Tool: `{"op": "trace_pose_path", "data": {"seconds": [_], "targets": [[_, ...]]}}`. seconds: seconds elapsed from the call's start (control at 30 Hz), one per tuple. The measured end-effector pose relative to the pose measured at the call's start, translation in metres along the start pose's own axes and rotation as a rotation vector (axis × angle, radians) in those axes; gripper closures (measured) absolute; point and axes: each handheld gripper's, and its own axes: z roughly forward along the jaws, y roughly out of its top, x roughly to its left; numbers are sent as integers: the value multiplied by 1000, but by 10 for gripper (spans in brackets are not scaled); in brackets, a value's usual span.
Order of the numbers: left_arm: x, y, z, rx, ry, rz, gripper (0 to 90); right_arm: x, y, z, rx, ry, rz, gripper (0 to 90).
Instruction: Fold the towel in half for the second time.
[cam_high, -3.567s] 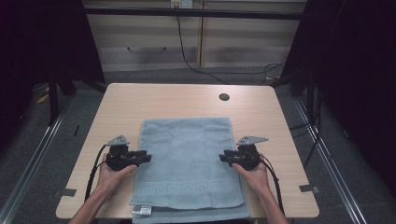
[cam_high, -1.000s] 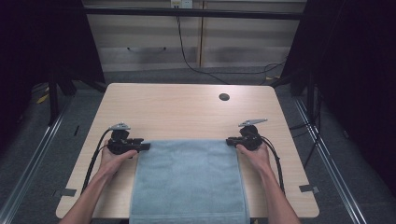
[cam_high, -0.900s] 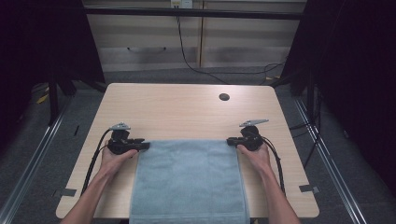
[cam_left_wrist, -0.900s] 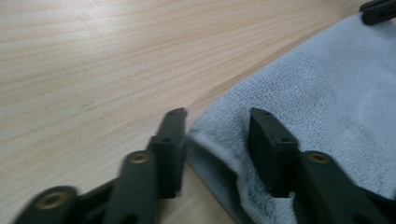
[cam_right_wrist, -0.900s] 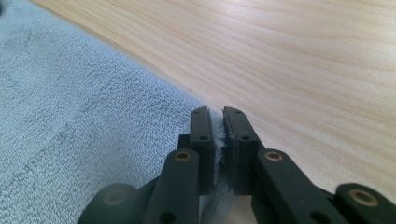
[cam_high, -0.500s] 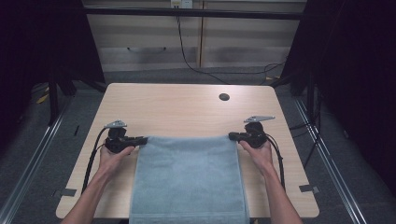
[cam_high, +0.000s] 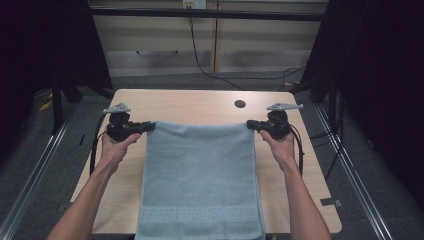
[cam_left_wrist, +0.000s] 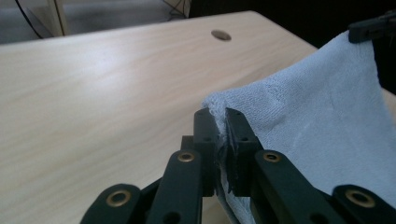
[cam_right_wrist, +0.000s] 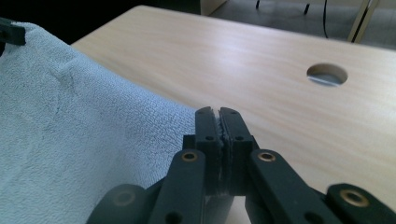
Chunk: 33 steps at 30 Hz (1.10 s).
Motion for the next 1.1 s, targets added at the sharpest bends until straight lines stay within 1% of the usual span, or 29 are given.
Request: {"op": "trace_pose_path", "data": {"seconds": [0.03, 0.07, 0.1, 0.13, 0.23, 0.27, 0.3, 0.33, 0.4, 0.47, 0.53, 0.57, 0.6, 0.67, 0.7, 0.73, 0.8, 0.83, 0.87, 0.93, 1.0, 1.1], "targets": [[-1, 4, -1, 4, 5, 11, 848, 0, 4, -2, -5, -4, -5, 877], [-1, 10, -2, 18, 19, 30, 848, -1, 7, -3, -15, -5, -4, 877], [-1, 15, -4, 7, 19, 34, 848, -2, 11, -4, -19, -11, -2, 877], [-2, 21, -8, -13, 15, 39, 848, -3, 15, -6, -21, -15, -5, 877], [-5, 34, -14, -29, 27, 66, 848, -1, 27, -10, -37, -17, -21, 878], [-5, 36, -16, -42, 23, 64, 848, 0, 32, -11, -41, -20, -34, 878], [-5, 36, -17, -56, 19, 53, 847, 1, 35, -13, -51, -17, -38, 878], [-4, 34, -18, -65, 17, 47, 847, 2, 37, -15, -64, -15, -38, 878], [-3, 26, -17, -48, 19, 55, 847, 4, 37, -18, -78, -3, -36, 878], [-3, 15, -19, -49, 10, 45, 847, 8, 30, -20, -71, 6, -47, 878], [-3, 5, -23, -64, -4, 34, 846, 12, 21, -23, -73, 22, -59, 877], [-6, 0, -26, -69, -15, 26, 846, 14, 16, -25, -76, 35, -64, 877], [-9, -5, -29, -81, -26, 31, 846, 17, 12, -28, -86, 46, -64, 877], [-16, -10, -37, -87, -28, 46, 846, 23, 5, -36, -96, 56, -75, 877], [-20, -12, -42, -99, -40, 50, 847, 26, 2, -41, -108, 70, -78, 877], [-24, -14, -47, -106, -47, 50, 846, 28, 0, -45, -110, 73, -93, 877], [-33, -18, -56, -113, -51, 68, 845, 36, -3, -55, -118, 81, -106, 877], [-36, -21, -60, -118, -54, 70, 845, 40, -5, -60, -122, 86, -118, 877], [-39, -23, -63, -124, -57, 62, 845, 44, -7, -65, -131, 97, -126, 877], [-43, -31, -71, -126, -62, 31, 844, 51, -13, -72, -138, 114, -133, 877], [-48, -37, -75, -133, -67, 39, 843, 59, -24, -78, -139, 133, -138, 877], [-57, -50, -81, -136, -84, 41, 844, 66, -39, -84, -123, 138, -142, 877]]}}
